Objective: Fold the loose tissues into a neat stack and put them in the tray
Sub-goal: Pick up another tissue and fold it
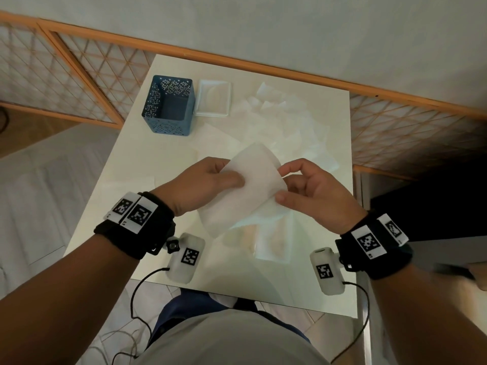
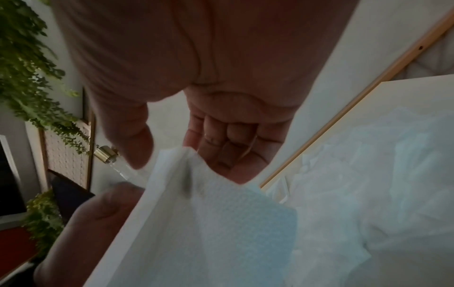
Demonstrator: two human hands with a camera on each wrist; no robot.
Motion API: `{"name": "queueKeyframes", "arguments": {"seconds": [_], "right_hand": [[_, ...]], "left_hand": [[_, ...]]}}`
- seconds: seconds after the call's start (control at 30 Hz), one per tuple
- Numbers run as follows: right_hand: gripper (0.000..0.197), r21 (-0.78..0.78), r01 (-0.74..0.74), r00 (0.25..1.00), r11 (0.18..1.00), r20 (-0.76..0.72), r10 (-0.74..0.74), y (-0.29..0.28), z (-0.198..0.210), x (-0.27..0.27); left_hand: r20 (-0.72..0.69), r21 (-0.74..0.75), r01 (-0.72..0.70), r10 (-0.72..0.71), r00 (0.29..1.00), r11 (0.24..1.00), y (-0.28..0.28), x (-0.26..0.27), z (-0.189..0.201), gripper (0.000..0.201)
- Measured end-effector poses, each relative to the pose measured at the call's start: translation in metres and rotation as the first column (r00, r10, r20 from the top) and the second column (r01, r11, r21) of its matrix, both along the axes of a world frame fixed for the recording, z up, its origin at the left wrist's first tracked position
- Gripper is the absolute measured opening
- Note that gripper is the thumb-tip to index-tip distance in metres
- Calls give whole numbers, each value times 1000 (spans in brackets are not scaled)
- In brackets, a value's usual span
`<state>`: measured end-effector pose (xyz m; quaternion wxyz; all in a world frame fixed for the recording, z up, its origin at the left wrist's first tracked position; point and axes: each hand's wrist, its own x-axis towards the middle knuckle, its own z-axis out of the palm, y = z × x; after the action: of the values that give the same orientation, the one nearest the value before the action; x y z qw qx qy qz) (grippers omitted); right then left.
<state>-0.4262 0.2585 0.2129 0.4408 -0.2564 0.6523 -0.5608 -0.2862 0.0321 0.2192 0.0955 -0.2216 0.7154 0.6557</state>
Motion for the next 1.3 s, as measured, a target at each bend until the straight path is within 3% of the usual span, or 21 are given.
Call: {"name": "queueKeyframes", "arguments": {"seconds": [0.1, 0.2, 0.27, 0.37, 0.5, 0.6, 0.67, 0.87, 1.0, 1.13, 1.2, 1.3], "right_hand": [[40, -7, 7, 999, 1000, -46, -7, -3, -2, 6], [49, -57, 103, 994, 993, -17, -104, -5, 5, 11], [54, -113, 188, 982, 976, 46, -184, -4, 10, 12], [46, -158, 305, 952, 939, 88, -294, -2, 6, 8], [26, -66, 408, 913, 911, 6, -408, 3, -8, 4], [20, -6, 410, 911, 912, -34, -410, 8, -11, 8], [20, 17, 388, 918, 921, -96, -385, 11, -14, 10], [17, 53, 324, 932, 945, -187, -309, 13, -13, 13], [18, 47, 301, 934, 953, -216, -284, 12, -14, 12], [16, 58, 295, 934, 954, -226, -275, 14, -14, 12], [17, 61, 282, 939, 957, -222, -262, 14, -13, 14], [17, 59, 262, 945, 963, -218, -244, 12, -13, 15]], "left_hand": [[20, 47, -56, 56, 998, 997, -4, -5, -7, 28], [59, 238, -181, 172, 983, 954, -5, -7, -12, 33], [118, 369, -246, 218, 969, 896, -6, -5, -16, 55], [158, 469, -172, 109, 981, 867, -3, 6, -29, 86], [124, 344, -138, 100, 987, 929, 13, 22, -50, 99], [0, 35, -287, 287, 958, 957, 25, 25, -52, 68], [-61, -72, -307, 303, 951, 949, 29, 26, -51, 52], [-91, -253, -199, 181, 979, 947, 32, 25, -52, 69], [-135, -448, -193, 147, 980, 873, 32, 20, -48, 81], [-118, -536, -183, 141, 983, 824, 28, 22, -47, 86], [-110, -572, -110, 57, 992, 813, 30, 24, -47, 73], [-181, -639, -65, -68, 981, 766, 36, 24, -52, 37]]}}
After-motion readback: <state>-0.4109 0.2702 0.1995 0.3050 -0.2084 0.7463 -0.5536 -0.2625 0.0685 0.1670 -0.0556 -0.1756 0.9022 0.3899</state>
